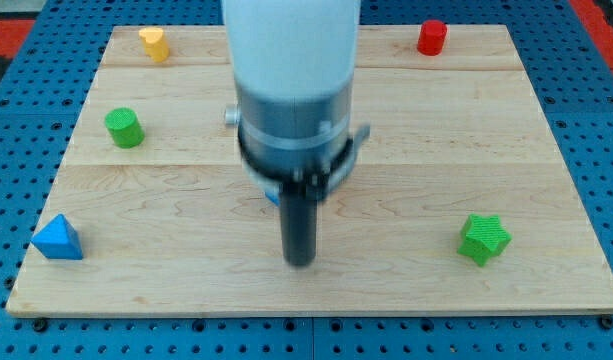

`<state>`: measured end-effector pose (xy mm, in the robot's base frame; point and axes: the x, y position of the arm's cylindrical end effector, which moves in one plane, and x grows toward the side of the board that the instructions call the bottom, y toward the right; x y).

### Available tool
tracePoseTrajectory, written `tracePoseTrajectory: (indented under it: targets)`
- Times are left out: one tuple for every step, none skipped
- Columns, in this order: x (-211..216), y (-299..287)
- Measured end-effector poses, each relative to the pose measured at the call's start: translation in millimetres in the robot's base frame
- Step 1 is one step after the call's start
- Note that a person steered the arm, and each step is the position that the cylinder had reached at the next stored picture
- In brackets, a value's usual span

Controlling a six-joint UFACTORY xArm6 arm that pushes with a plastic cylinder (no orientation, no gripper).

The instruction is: Slide the blue triangle to the bottom side of the blue cube

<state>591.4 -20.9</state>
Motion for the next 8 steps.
tracePoseTrajectory:
  targets:
    - [20,-93]
    - [5,-218]
    - [-34,-283]
    - [-41,-222]
    - [-37,-140]
    - [2,-121]
    - [-44,-62]
    - [-73,-43]
